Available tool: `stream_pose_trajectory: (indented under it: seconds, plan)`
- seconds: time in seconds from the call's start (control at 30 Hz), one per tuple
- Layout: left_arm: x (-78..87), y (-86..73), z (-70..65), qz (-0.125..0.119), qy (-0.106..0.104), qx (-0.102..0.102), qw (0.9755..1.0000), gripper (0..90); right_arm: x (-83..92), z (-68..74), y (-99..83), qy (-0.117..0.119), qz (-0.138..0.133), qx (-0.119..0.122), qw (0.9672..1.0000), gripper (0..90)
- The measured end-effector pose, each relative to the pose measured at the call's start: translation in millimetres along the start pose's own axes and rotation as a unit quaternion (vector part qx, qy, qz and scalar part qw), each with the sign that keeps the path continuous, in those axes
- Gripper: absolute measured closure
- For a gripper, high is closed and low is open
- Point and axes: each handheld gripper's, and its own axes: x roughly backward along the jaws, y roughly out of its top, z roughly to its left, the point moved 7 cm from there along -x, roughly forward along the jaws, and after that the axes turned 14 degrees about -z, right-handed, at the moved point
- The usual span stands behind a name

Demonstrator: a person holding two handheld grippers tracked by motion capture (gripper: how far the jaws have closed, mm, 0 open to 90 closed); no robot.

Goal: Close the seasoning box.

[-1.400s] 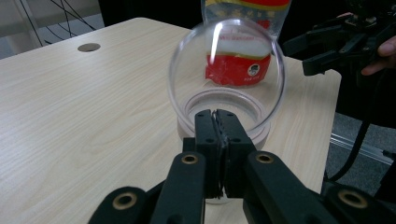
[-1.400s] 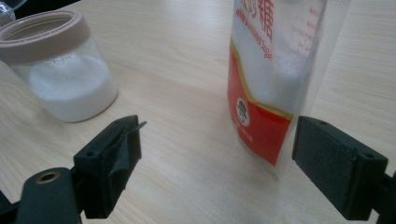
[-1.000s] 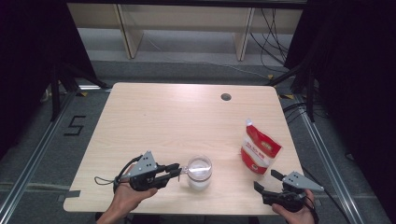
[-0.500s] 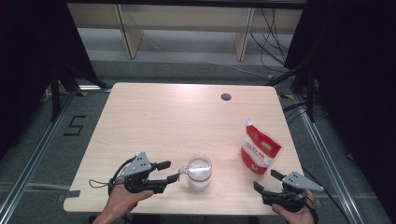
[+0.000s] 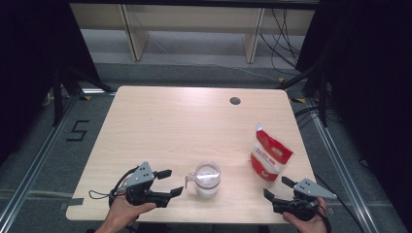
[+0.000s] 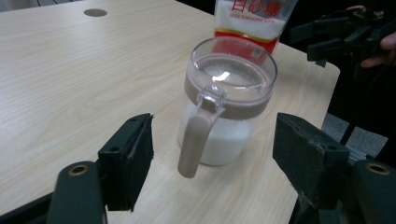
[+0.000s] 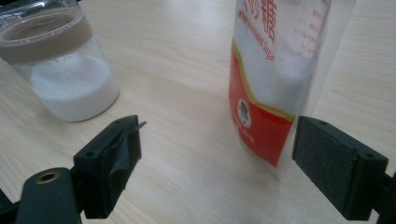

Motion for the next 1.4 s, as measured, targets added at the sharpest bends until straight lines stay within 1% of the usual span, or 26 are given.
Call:
stream_pose_trajectory:
  seconds: [0.1, 0.13, 0.17, 0.3, 0.33, 0.4, 0.43, 0.47, 0.53, 0.57, 0.63, 0.77, 0.83, 0.87, 0.9, 0.93, 1.03, 1.07, 1.13, 1.17, 1.2, 1.23, 1.27, 1.3, 1.37, 1.4]
  plan:
    - [1.0, -5.7, 0.3, 0.007, -0.002, -0.006, 1.0, 26.3, -0.6, -0.2, 0.1, 0.003, -0.002, 0.002, 1.0, 16.2]
    - [1.2, -6.9, 0.4, 0.008, -0.002, -0.007, 0.9999, 26.2, -0.5, 1.9, -0.1, -0.001, -0.004, -0.011, 0.9999, 16.2]
    - [1.2, -8.0, 0.0, 0.006, -0.002, -0.003, 1.0, 25.8, -0.5, 0.4, 0.3, 0.0, -0.004, -0.001, 1.0, 16.2]
    - [3.6, -11.1, 0.4, 0.008, 0.0, -0.006, 0.9999, 25.2, 0.0, 0.2, 0.1, 0.001, 0.0, 0.002, 1.0, 16.2]
    - [4.3, -12.6, -0.6, 0.01, 0.004, 0.003, 0.9999, 24.9, 0.7, -0.6, 0.2, 0.0, 0.002, 0.008, 1.0, 16.2]
    - [5.2, -14.2, 0.0, 0.012, 0.002, -0.008, 0.9999, 24.7, 0.0, -0.1, 0.1, 0.002, 0.002, 0.008, 1.0, 16.2]
    - [5.1, -15.2, -0.3, 0.009, 0.001, -0.009, 0.9999, 24.6, 0.1, -0.6, 0.4, 0.001, 0.001, 0.012, 0.9999, 16.2]
    - [5.4, -17.0, -0.9, 0.01, 0.006, -0.005, 0.9999, 24.4, 0.9, 1.9, -0.4, -0.001, 0.006, -0.002, 1.0, 16.2]
    - [6.0, -19.2, -0.6, 0.012, 0.003, -0.011, 0.9999, 24.0, 0.3, 1.1, 0.5, 0.003, 0.002, 0.007, 1.0, 16.2]
    - [6.7, -21.2, -1.5, 0.016, 0.012, -0.003, 0.9998, 23.9, 0.1, 1.2, 0.6, 0.004, 0.001, 0.008, 1.0, 16.2]
    - [6.6, -23.7, -0.2, 0.019, 0.004, -0.019, 0.9996, 23.6, -0.3, 1.9, 0.5, 0.006, 0.001, 0.006, 1.0, 16.2]
    - [6.6, -31.2, 0.2, 0.03, 0.009, -0.023, 0.9992, 22.9, 0.2, 3.5, 0.3, 0.004, 0.002, -0.004, 1.0, 16.2]
    - [6.1, -35.2, 0.5, 0.038, 0.008, -0.028, 0.9988, 22.0, -0.1, 0.8, 0.1, 0.007, 0.005, 0.012, 0.9999, 16.2]
    - [5.9, -37.4, -0.6, 0.042, 0.007, -0.022, 0.9989, 21.8, -0.1, 0.9, 0.0, 0.007, 0.006, 0.012, 0.9999, 16.2]
    - [5.1, -39.0, -0.3, 0.042, 0.004, -0.03, 0.9987, 21.8, -0.2, 1.1, -0.2, 0.007, 0.006, 0.012, 0.9999, 16.2]
    - [5.2, -40.7, 0.0, 0.047, 0.005, -0.03, 0.9984, 21.7, 1.1, 4.1, -1.0, 0.003, 0.012, -0.003, 0.9999, 16.2]
    - [3.7, -44.6, 0.0, 0.05, 0.006, -0.029, 0.9983, 20.9, 1.1, 3.8, -1.3, 0.004, 0.012, -0.002, 0.9999, 16.1]
    - [4.0, -46.1, -0.2, 0.055, 0.014, -0.025, 0.9981, 20.8, 0.1, 1.5, -0.6, 0.009, 0.008, 0.01, 0.9999, 16.1]
    - [4.7, -47.5, 0.1, 0.061, 0.014, -0.032, 0.9975, 20.6, -0.3, 1.8, -1.1, 0.008, 0.007, 0.01, 0.9999, 16.0]
    - [4.3, -48.1, 0.1, 0.059, 0.012, -0.032, 0.9977, 20.4, 0.5, 4.4, -1.9, 0.005, 0.011, -0.004, 0.9999, 16.0]
    - [4.2, -48.5, 0.0, 0.059, 0.01, -0.03, 0.9978, 20.4, 0.2, 2.2, -2.4, 0.006, 0.014, 0.008, 0.9999, 16.0]
    - [5.4, -49.6, 2.0, 0.067, 0.014, -0.037, 0.997, 20.3, 0.1, 2.1, -2.6, 0.006, 0.014, 0.009, 0.9998, 15.9]
    - [4.1, -49.6, 0.4, 0.058, 0.014, -0.03, 0.9978, 20.0, -1.2, 1.1, -3.2, 0.008, 0.013, 0.015, 0.9998, 15.8]
    - [4.5, -50.0, 0.3, 0.062, 0.013, -0.027, 0.9976, 20.0, -1.2, 1.1, -3.2, 0.008, 0.013, 0.015, 0.9998, 15.8]
    - [4.2, -49.7, 1.0, 0.061, 0.014, -0.03, 0.9976, 19.4, -1.1, 1.9, -3.8, 0.009, 0.017, 0.013, 0.9997, 15.8]
    - [4.9, -49.7, 2.3, 0.064, 0.018, -0.034, 0.9972, 19.4, 0.4, 4.5, -4.8, 0.003, 0.024, -0.002, 0.9997, 15.9]
